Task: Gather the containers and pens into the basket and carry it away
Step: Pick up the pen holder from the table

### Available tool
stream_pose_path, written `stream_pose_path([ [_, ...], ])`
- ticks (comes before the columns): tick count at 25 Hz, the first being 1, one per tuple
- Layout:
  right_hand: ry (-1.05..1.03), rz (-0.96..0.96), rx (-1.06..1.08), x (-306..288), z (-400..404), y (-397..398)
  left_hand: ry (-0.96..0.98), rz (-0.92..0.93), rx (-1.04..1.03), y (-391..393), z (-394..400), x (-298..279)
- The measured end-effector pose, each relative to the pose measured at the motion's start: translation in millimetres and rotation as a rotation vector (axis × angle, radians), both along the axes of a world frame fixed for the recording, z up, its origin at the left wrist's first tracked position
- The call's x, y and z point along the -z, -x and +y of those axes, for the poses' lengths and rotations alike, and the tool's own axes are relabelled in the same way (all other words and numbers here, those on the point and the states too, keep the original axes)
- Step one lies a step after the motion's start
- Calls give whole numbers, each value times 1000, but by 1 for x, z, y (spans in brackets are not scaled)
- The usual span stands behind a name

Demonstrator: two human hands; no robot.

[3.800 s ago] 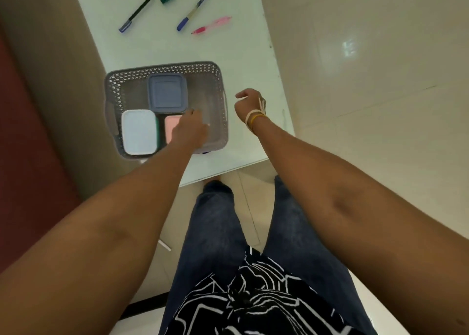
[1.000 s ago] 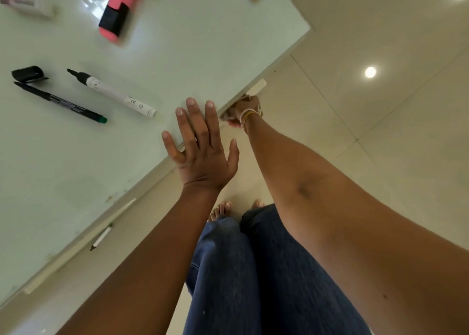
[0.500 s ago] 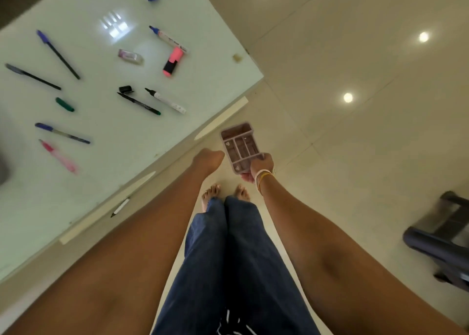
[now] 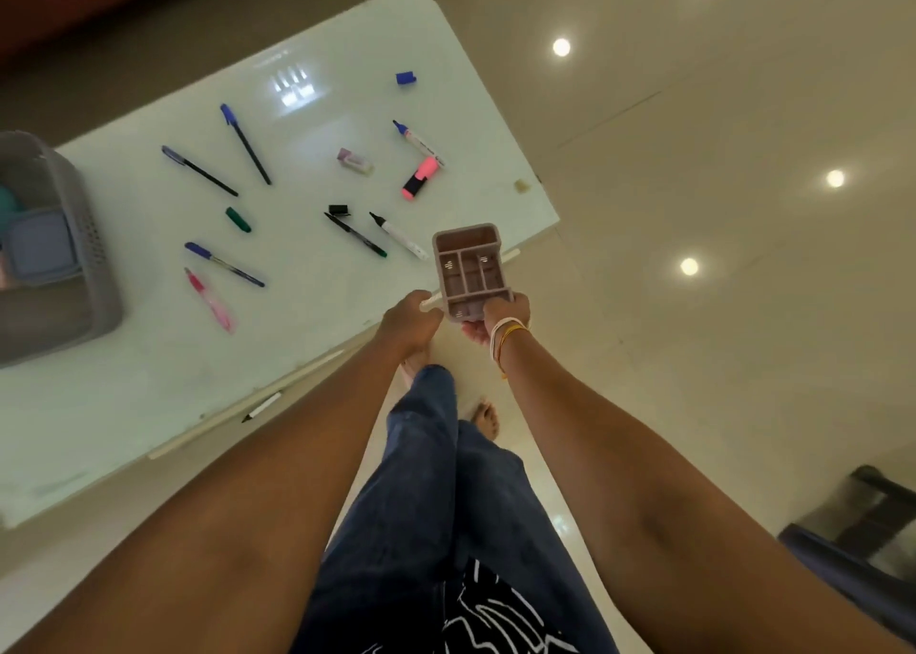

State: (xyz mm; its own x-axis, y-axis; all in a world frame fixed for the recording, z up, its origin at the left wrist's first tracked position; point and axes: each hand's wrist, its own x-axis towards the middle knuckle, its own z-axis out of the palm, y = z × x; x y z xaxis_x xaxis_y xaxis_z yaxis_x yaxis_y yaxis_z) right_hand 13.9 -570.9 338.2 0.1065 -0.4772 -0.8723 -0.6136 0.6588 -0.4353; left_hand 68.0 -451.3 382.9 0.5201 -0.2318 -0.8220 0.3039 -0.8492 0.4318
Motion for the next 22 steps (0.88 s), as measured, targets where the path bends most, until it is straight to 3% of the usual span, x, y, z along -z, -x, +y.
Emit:
stream_pose_path([
  [8, 64, 149, -10, 26, -15, -94, -83, 79, -199, -73, 66, 38],
  [15, 178, 305, -234, 14, -41, -125, -101, 83, -249, -98, 79, 34],
  [18, 139, 232, -467, 10, -53, -132, -72, 76, -286, -106, 65, 28],
  [22, 463, 382, -615, -2, -55, -146, -40, 101, -346, -111, 37, 25],
])
